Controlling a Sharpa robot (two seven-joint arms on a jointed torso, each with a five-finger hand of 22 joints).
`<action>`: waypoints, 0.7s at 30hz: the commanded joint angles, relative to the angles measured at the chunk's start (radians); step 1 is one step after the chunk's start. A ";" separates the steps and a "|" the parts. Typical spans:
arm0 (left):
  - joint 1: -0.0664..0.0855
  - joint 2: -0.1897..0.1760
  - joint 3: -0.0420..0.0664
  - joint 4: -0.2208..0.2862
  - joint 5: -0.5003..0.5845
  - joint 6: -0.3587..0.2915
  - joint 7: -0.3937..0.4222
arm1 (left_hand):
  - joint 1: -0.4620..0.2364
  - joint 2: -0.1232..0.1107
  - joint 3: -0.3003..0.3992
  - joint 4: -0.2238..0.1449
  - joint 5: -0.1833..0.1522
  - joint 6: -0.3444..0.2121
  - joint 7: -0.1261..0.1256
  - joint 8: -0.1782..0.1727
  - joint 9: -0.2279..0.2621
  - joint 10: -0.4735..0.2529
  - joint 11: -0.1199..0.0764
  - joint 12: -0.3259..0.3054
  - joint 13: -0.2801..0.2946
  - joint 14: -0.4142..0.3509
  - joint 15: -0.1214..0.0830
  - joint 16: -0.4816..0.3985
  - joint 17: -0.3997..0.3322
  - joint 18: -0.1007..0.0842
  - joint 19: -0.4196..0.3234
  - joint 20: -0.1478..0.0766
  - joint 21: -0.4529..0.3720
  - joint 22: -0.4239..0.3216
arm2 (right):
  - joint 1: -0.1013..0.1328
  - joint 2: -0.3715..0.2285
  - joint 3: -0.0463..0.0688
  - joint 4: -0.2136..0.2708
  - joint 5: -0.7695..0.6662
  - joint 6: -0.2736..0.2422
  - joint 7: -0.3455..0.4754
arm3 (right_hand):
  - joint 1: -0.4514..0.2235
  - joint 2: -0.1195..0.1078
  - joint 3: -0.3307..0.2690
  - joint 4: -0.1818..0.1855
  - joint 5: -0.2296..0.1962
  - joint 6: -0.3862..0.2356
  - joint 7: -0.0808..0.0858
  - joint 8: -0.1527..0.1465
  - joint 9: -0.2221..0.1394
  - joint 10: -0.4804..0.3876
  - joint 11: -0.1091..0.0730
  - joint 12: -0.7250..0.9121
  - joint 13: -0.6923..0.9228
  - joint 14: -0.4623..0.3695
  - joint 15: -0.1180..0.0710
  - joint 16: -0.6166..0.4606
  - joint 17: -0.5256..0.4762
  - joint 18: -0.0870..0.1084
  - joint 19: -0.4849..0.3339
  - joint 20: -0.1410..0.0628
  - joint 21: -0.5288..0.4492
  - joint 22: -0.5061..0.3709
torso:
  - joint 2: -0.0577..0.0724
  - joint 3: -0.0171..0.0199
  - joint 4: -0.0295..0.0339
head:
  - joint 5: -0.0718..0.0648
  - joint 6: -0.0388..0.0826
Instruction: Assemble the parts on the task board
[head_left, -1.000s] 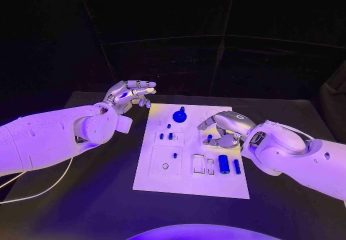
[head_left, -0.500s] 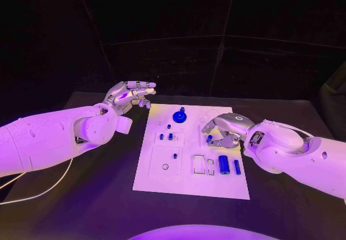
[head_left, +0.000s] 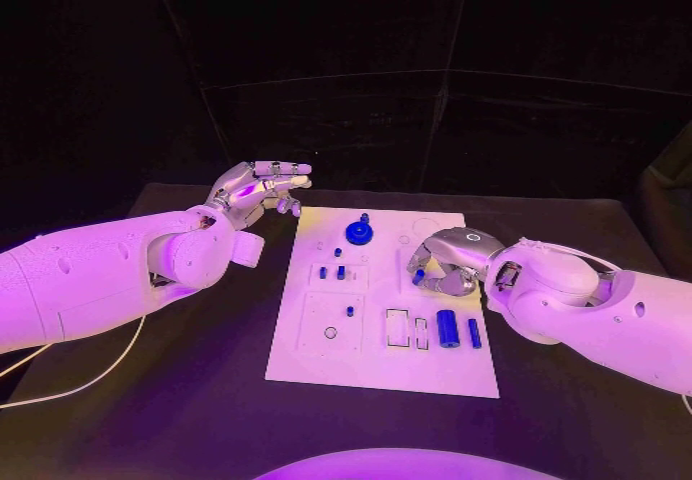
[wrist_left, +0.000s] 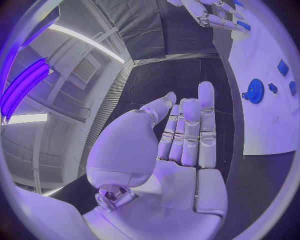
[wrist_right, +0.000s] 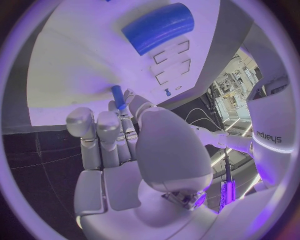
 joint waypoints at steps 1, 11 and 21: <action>0.002 0.001 0.001 0.001 -0.003 0.008 0.008 | 0.003 0.010 -0.002 -0.006 -0.002 -0.004 0.001 -0.002 0.000 -0.005 -0.001 0.005 0.001 -0.007 -0.001 0.000 0.000 0.012 -0.006 0.003 -0.006 -0.002 | 0.002 0.003 0.000 -0.003 -0.024 0.026 -0.017 | -0.005 0.004 0.017 0.002 -0.005 0.015 -0.001 0.004 0.001 0.019 -0.002 -0.007 -0.001 0.000 -0.006 0.005 0.004 0.000 0.012 0.000 0.006 0.005 | 0.000 -0.0002 0.0005 | -0.003 0.001; 0.002 0.001 0.001 0.000 -0.003 0.011 0.006 | 0.003 0.010 -0.002 -0.006 -0.002 -0.004 0.001 -0.002 0.000 -0.005 -0.001 0.005 0.001 -0.007 -0.001 0.000 0.000 0.012 -0.006 0.003 -0.006 -0.002 | 0.002 0.011 0.000 -0.008 -0.034 0.000 -0.021 | -0.010 0.013 0.088 0.006 -0.016 0.074 -0.006 0.018 0.005 0.085 -0.013 -0.011 0.002 0.013 -0.014 0.045 0.047 -0.012 0.047 -0.007 0.047 0.063 | 0.000 0.0002 -0.0004 | -0.005 -0.001; 0.002 0.000 0.001 0.000 -0.003 0.011 0.004 | 0.002 0.011 -0.003 -0.005 -0.002 -0.004 0.001 -0.002 0.000 -0.006 0.000 0.007 0.001 -0.008 -0.001 0.000 -0.001 0.012 -0.005 0.003 -0.006 -0.002 | 0.002 0.009 0.000 -0.001 -0.047 -0.065 -0.022 | 0.008 0.022 0.151 -0.021 -0.019 0.125 -0.016 0.037 0.010 0.159 -0.030 -0.005 0.011 0.022 -0.027 0.086 0.091 -0.026 0.088 -0.019 0.098 0.134 | 0.000 0.0001 0.0000 | -0.007 -0.004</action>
